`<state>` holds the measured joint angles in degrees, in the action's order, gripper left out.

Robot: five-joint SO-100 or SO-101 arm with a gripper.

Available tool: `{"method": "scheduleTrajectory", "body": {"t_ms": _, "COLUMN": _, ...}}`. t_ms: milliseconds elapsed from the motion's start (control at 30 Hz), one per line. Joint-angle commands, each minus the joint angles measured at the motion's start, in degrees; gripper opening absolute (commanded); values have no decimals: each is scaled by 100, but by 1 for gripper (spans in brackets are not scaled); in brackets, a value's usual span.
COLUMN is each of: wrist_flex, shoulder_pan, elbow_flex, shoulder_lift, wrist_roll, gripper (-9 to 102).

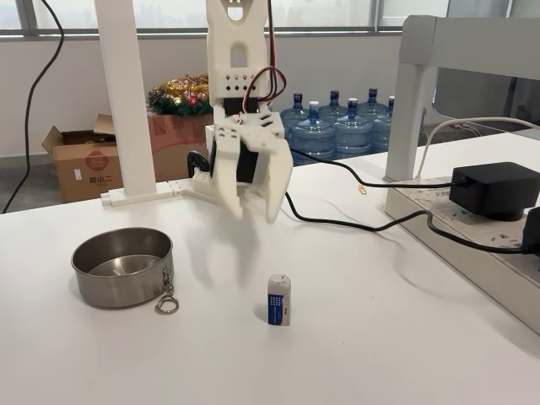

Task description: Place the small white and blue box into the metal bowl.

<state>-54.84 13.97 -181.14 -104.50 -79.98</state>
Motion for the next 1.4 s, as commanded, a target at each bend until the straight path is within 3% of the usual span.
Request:
{"method": "scheduleTrajectory", "body": {"t_ms": 0, "wrist_flex": -79, "shoulder_pan": -44, "elbow_flex": -132, "shoulder_lift": 202, "wrist_roll": -158, "gripper": 18}}
{"method": "scheduleTrajectory", "body": {"t_ms": 267, "wrist_flex": -158, "shoulder_pan": -70, "elbow_flex": 501, "shoulder_lift": 1143, "wrist_roll": -167, "gripper": 19}}
{"method": "scheduleTrajectory", "body": {"t_ms": 1367, "wrist_flex": -158, "shoulder_pan": -510, "elbow_flex": 1898, "shoulder_lift": 2426, "wrist_roll": -589, "gripper": 26}}
